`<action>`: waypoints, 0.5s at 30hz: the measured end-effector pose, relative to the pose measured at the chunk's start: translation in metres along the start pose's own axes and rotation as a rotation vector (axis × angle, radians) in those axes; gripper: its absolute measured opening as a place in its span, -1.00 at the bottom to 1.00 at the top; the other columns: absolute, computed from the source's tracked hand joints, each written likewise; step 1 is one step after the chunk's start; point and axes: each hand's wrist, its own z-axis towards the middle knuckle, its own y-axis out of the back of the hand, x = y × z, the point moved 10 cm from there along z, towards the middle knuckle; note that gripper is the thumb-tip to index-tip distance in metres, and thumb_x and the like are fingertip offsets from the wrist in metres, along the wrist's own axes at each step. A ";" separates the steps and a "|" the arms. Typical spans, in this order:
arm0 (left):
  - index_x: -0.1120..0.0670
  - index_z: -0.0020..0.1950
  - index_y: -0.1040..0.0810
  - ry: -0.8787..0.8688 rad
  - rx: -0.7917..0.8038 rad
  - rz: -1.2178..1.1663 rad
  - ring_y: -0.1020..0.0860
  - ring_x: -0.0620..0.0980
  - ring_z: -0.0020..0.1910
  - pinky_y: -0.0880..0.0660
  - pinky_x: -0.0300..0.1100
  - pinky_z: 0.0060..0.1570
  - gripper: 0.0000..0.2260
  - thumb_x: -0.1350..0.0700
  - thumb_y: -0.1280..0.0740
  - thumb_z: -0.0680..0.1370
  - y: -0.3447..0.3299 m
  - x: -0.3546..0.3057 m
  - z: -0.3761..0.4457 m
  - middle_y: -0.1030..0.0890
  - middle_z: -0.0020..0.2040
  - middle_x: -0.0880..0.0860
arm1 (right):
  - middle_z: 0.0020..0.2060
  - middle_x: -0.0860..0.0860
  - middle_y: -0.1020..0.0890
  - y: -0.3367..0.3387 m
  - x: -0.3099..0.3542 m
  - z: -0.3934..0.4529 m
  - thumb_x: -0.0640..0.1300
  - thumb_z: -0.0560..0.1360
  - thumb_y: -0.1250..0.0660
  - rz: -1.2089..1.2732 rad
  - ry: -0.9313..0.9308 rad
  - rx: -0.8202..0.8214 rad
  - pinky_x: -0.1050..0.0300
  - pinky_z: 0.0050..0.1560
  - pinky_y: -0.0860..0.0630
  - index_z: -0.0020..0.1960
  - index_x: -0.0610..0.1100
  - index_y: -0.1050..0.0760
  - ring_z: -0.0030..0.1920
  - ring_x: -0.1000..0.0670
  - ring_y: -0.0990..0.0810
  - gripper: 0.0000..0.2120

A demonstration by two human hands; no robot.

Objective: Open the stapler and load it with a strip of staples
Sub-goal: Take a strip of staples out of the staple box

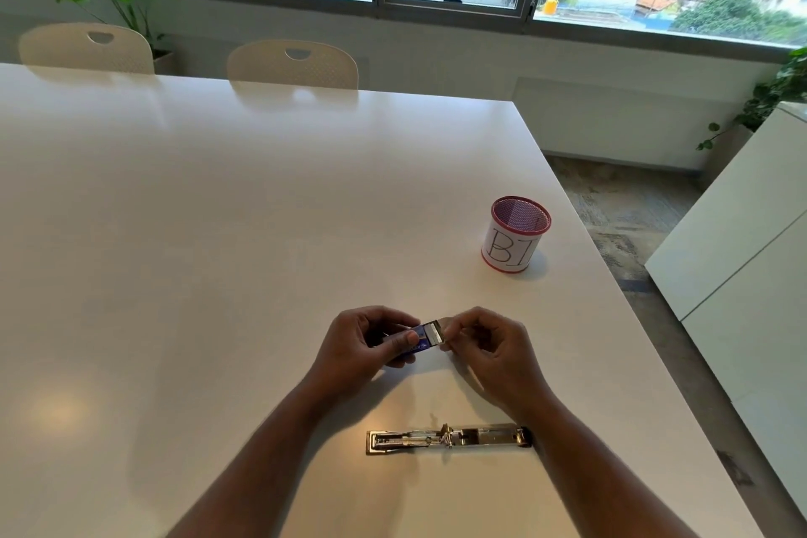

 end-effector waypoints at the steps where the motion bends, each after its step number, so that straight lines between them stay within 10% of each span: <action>1: 0.05 0.12 -0.71 -0.002 -0.003 -0.007 -0.78 0.11 -0.12 -0.70 -0.17 -0.14 -0.83 0.12 -0.50 0.53 0.000 0.000 0.000 -0.78 -0.04 0.11 | -0.17 -0.06 -0.73 0.000 0.002 0.000 -0.40 0.52 -0.40 -0.026 0.022 -0.009 -0.35 -0.09 -0.65 -0.07 -0.10 -0.67 -0.17 -0.18 -0.71 -0.78; 15: 0.01 0.12 -0.72 -0.051 0.005 0.035 -0.78 0.09 -0.11 -0.71 -0.14 -0.11 -0.81 0.08 -0.56 0.51 0.000 0.003 0.001 -0.78 -0.04 0.07 | -0.17 0.02 -0.71 0.000 0.015 -0.003 -0.26 0.45 -0.58 -0.272 0.037 -0.078 -0.16 -0.23 -0.66 -0.15 -0.19 -0.72 -0.25 -0.06 -0.67 -0.95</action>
